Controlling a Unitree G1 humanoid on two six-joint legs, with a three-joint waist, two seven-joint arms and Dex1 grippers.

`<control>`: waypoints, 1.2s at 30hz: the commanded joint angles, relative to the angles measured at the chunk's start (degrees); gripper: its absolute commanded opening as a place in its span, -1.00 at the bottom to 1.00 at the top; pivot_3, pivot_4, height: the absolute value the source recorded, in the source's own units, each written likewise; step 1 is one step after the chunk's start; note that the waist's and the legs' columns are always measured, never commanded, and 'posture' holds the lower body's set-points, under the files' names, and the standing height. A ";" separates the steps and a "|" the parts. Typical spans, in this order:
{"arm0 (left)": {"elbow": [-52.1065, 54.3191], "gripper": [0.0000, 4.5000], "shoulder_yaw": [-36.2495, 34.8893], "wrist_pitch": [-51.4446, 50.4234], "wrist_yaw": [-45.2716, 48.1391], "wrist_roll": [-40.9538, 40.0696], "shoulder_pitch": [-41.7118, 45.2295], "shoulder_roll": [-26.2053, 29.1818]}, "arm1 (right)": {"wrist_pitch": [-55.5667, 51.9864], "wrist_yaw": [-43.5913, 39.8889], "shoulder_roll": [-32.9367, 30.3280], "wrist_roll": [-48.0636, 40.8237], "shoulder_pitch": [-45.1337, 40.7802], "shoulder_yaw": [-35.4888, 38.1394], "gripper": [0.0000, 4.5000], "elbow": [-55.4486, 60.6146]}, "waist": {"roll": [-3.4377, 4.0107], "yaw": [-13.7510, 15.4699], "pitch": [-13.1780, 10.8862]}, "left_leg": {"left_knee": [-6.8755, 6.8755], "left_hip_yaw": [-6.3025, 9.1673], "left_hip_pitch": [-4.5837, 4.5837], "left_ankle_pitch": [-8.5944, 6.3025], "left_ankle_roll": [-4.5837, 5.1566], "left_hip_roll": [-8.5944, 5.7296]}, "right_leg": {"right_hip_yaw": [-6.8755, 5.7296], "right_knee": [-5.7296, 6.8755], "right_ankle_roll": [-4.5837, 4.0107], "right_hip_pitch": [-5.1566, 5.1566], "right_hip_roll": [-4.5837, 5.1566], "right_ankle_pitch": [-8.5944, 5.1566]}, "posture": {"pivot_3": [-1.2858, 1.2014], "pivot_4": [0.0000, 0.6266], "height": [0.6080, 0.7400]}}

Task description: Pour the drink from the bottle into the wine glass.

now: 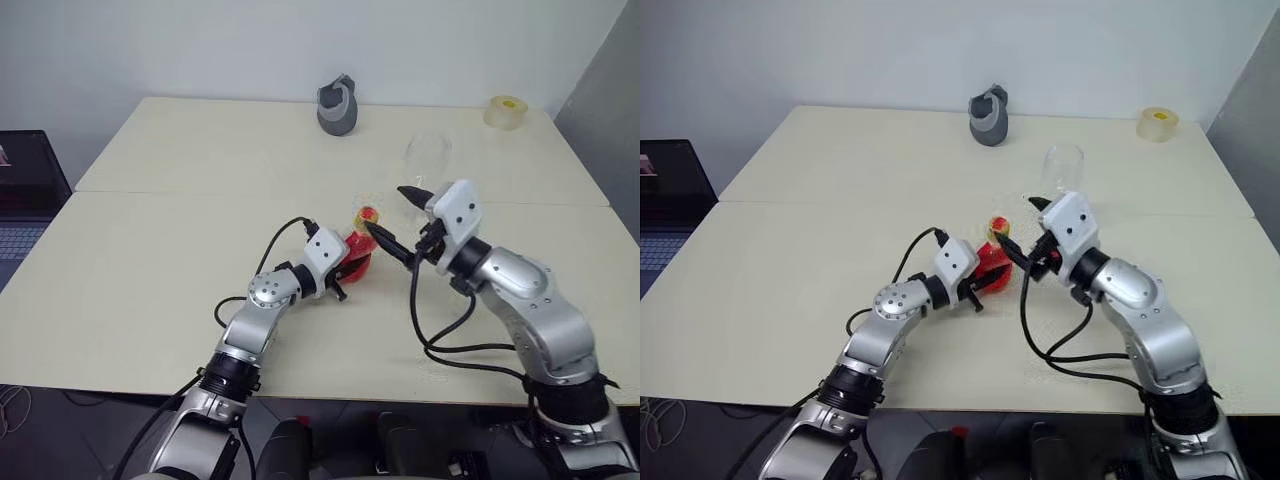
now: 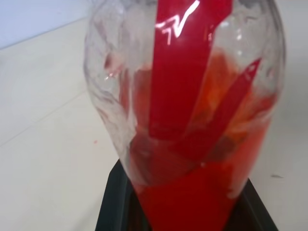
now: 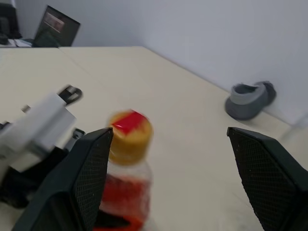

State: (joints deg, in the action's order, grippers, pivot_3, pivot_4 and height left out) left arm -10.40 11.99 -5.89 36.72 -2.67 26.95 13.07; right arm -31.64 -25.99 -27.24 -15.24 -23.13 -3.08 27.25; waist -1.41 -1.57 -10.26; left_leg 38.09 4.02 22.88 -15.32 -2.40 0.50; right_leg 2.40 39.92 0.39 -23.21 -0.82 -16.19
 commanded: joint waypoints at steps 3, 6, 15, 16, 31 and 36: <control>2.11 -0.67 -1.95 0.47 -0.26 -1.90 1.89 -0.75 | -2.67 -4.64 -1.25 -7.36 -0.77 4.10 0.79 3.79 | 0.00 -0.08 0.00 | -0.02 0.00 0.00 0.00 0.00 0.02 | 0.00 -0.01 0.00 0.00 -0.02 0.00 | 0.03 -0.52 1.00; 2.22 -0.67 -2.02 0.33 -0.29 -1.92 1.83 -0.76 | -5.03 -4.78 0.20 -10.20 -1.88 2.45 0.79 6.50 | 0.00 -0.16 0.00 | -0.03 0.00 -0.01 0.00 0.00 0.04 | 0.01 0.00 0.00 0.00 -0.03 0.00 | 0.03 -0.52 1.00; 2.67 -0.67 -1.63 0.16 -0.12 -1.71 1.68 -0.64 | -3.02 2.49 7.96 -1.80 -8.37 -5.80 0.79 0.45 | 0.00 -0.09 0.00 | -0.01 0.02 0.00 0.01 -0.01 0.01 | -0.01 -0.01 0.00 0.00 -0.02 0.00 | 0.03 -0.52 1.00; 2.76 -0.67 -1.57 0.15 -0.11 -1.68 1.61 -0.63 | -3.06 2.75 8.38 -1.26 -8.65 -6.18 0.79 -0.14 | 0.00 -0.07 0.00 | -0.01 0.02 0.00 0.01 -0.01 0.01 | -0.01 -0.01 0.00 0.00 -0.01 0.00 | 0.03 -0.52 1.00; 3.23 -0.67 -1.72 -0.17 0.24 -1.83 1.22 -0.23 | -4.78 0.73 2.69 -3.37 -4.96 3.79 0.79 -1.40 | 0.00 0.02 0.00 | -0.01 0.03 0.03 0.00 0.00 0.00 | -0.01 -0.03 0.00 0.00 0.00 0.00 | 0.03 -0.52 1.00; 3.01 -0.68 -1.75 -0.15 0.21 -1.89 1.35 -0.21 | -6.84 -2.90 -2.16 -6.70 -1.79 6.41 0.79 0.04 | 0.00 0.05 0.00 | -0.01 0.00 0.01 0.01 0.00 -0.02 | 0.01 -0.02 0.00 0.01 0.00 0.00 | 0.03 -0.52 1.00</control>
State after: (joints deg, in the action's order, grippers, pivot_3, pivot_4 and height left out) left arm -9.99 10.64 -7.21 36.90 -3.82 27.60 13.41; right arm -38.38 -27.63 -29.19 -20.15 -24.93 2.21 25.10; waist -1.41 -1.52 -10.26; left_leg 38.08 4.02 22.89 -15.31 -2.40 0.50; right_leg 2.40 39.90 0.39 -23.20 -0.82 -16.19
